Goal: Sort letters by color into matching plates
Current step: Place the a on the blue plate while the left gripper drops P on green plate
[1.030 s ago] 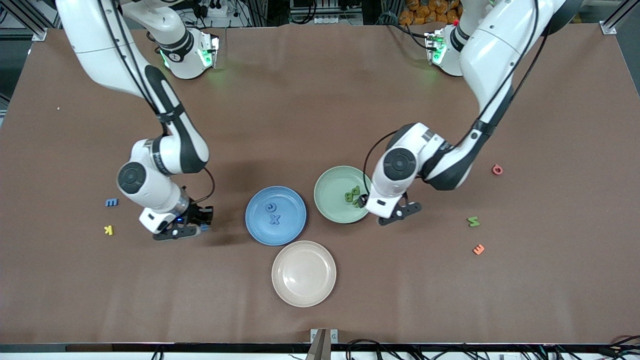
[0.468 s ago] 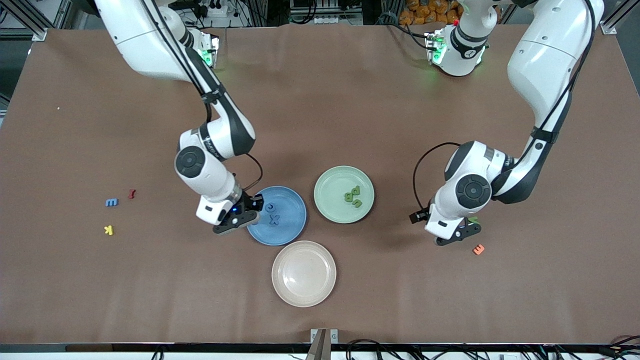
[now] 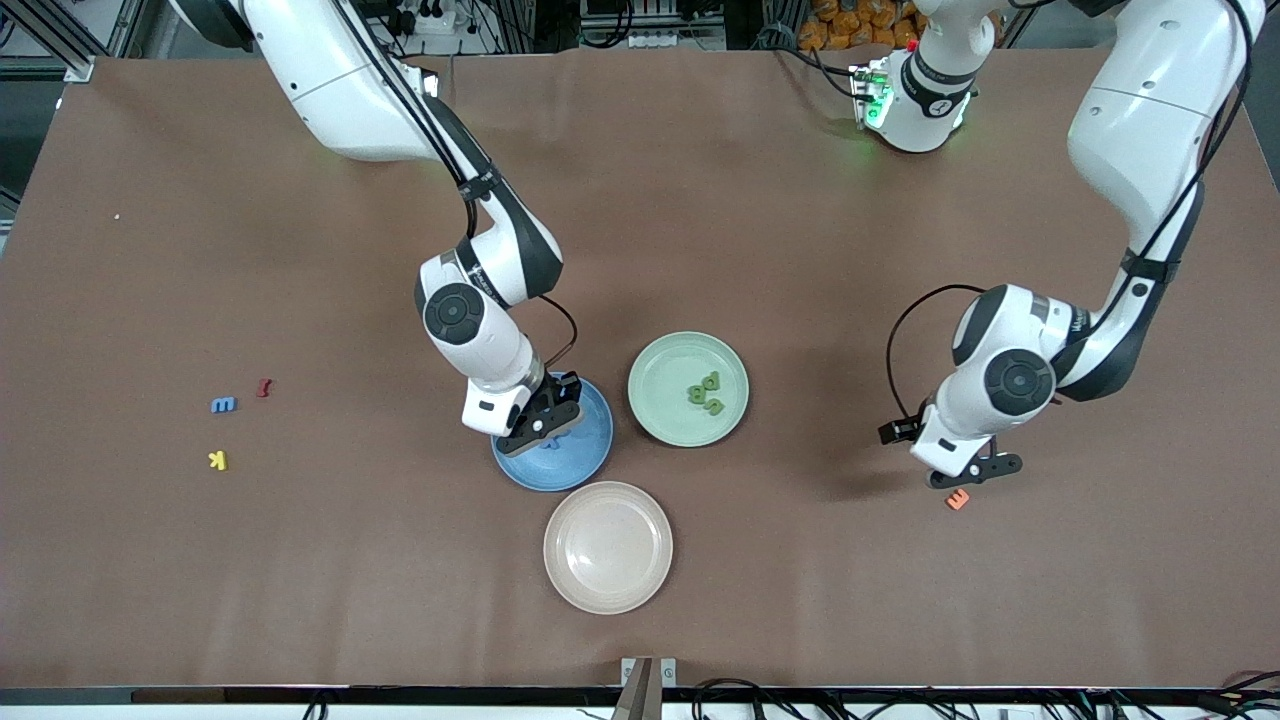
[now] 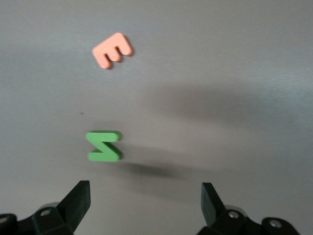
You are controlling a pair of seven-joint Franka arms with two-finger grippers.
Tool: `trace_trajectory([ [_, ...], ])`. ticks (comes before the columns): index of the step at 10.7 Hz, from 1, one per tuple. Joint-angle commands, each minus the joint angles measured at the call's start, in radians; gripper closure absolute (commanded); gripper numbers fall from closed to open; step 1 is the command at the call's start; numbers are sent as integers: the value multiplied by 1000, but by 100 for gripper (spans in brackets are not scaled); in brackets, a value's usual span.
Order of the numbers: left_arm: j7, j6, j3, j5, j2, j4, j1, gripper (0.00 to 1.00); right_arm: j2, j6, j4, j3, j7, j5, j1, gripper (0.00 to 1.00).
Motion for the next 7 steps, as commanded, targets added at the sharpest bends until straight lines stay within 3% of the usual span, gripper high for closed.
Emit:
trace_trajectory([
  [1, 47, 166, -9, 29, -75, -140, 68, 0, 8, -11, 41, -8, -9, -18, -9, 0],
  [3, 45, 287, -9, 83, -72, -192, 110, 0, -2, -11, 41, -9, -37, -18, -41, 0],
  [7, 42, 303, 11, 158, -35, -195, 124, 0, -9, -44, 41, -12, -242, -9, -176, 0],
])
